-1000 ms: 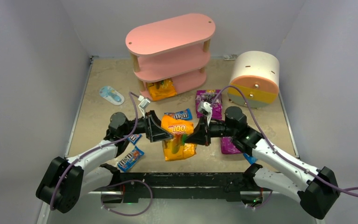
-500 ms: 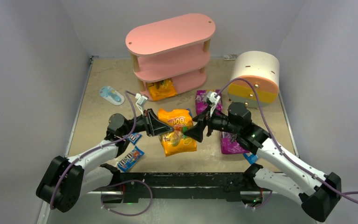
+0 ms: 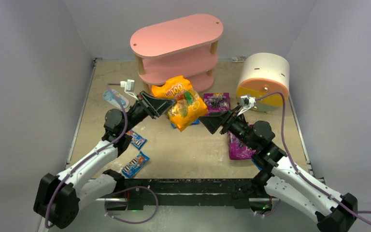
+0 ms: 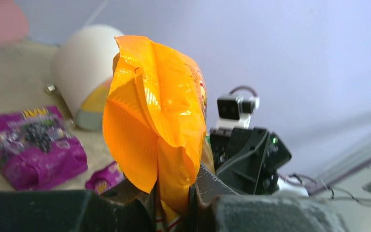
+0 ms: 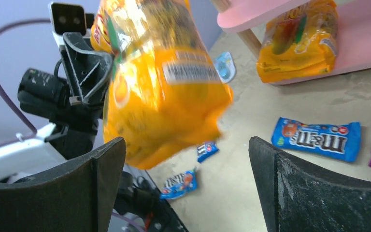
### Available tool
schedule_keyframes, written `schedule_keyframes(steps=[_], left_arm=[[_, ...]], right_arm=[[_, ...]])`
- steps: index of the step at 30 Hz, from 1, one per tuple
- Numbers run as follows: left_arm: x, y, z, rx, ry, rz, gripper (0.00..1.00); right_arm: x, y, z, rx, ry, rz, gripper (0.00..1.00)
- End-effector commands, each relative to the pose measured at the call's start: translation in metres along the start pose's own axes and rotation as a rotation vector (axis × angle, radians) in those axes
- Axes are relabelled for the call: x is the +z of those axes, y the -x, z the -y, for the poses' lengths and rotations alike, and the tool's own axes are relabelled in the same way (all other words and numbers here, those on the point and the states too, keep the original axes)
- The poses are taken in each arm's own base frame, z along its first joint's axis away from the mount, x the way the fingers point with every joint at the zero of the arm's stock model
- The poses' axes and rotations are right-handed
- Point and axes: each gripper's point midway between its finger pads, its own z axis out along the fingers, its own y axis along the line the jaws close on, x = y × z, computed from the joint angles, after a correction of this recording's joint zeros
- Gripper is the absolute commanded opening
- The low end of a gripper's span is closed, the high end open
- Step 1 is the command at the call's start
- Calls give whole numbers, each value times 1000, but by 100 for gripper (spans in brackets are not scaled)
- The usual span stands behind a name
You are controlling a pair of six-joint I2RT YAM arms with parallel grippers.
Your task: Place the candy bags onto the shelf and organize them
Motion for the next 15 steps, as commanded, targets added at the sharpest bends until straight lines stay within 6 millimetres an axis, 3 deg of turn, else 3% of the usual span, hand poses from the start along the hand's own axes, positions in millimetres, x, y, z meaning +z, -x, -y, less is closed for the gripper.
schedule_keyframes(steps=[1,7,15], left_arm=[[-4,82,46,108,4,341,0],[-14,89,57,67,-32,405,0],[-5,78,55,-45,-124,364,0]], right_arm=[[3,32,-32,183,148,162,98],[21,42,-79,216,378,121,98],[43,48,-102,326,543,118,98]])
